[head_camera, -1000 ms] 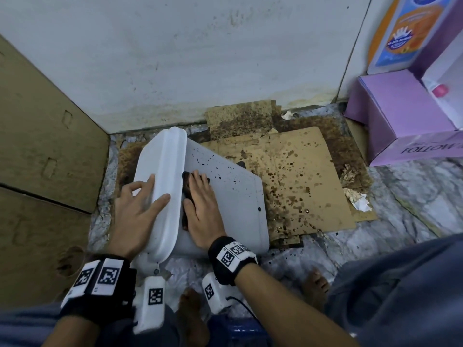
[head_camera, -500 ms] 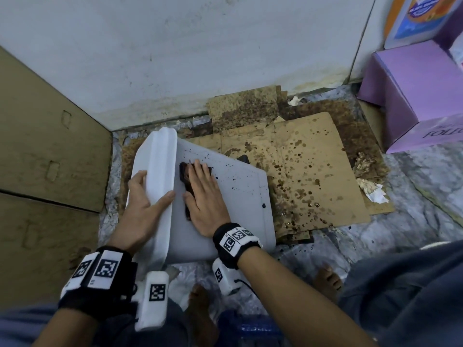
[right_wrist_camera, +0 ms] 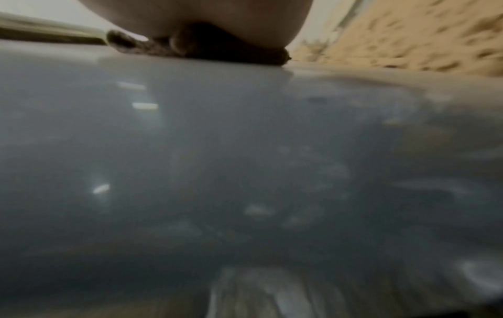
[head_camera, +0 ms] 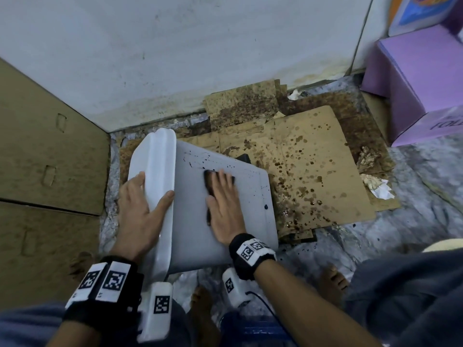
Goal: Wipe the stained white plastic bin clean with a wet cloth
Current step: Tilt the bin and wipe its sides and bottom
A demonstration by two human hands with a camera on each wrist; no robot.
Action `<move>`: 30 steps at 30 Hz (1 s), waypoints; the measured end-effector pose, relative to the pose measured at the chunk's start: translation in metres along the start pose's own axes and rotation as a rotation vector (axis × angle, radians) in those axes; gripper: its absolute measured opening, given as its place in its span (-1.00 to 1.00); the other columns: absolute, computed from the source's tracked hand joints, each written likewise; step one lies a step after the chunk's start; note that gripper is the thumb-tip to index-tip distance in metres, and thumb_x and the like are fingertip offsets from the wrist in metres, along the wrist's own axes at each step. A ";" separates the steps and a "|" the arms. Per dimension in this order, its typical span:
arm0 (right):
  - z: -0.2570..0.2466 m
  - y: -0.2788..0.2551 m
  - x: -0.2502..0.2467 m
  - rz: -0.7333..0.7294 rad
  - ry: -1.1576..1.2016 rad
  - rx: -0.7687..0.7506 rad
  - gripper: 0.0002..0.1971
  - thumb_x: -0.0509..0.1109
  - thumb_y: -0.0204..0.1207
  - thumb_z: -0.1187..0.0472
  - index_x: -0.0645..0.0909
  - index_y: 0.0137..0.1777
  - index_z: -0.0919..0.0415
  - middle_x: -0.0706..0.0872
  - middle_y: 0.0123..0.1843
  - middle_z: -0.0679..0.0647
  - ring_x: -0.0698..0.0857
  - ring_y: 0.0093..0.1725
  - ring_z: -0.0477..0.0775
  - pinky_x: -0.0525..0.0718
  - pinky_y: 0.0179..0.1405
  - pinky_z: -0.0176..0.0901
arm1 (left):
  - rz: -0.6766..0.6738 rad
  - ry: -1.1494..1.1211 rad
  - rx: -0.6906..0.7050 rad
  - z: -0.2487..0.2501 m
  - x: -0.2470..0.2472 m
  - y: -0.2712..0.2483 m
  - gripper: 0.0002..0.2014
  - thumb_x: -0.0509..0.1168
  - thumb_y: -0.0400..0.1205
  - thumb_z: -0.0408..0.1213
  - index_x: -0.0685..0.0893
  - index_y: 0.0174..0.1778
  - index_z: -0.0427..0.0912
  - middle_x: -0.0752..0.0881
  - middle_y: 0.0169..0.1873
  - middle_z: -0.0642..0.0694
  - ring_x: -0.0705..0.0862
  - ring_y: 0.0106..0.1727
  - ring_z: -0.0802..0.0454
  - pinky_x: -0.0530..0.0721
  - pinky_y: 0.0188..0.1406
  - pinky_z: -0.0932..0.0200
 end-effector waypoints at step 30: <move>0.091 0.004 -0.008 0.069 -0.146 0.249 -0.43 -0.16 0.71 0.04 -0.09 0.70 0.12 -0.10 0.73 0.05 -0.15 0.71 0.00 -0.18 0.69 -0.01 | 0.005 -0.231 -0.045 -0.046 -0.003 0.011 -0.18 0.29 0.49 0.23 0.25 0.59 -0.11 0.40 0.54 -0.11 0.42 0.54 -0.04 0.38 0.57 -0.23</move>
Point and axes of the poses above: each hand's wrist, its own y-axis towards the middle knuckle, its own x-axis out of the palm, z = x × y, the point moved 4 cm from there along y, towards the middle knuckle
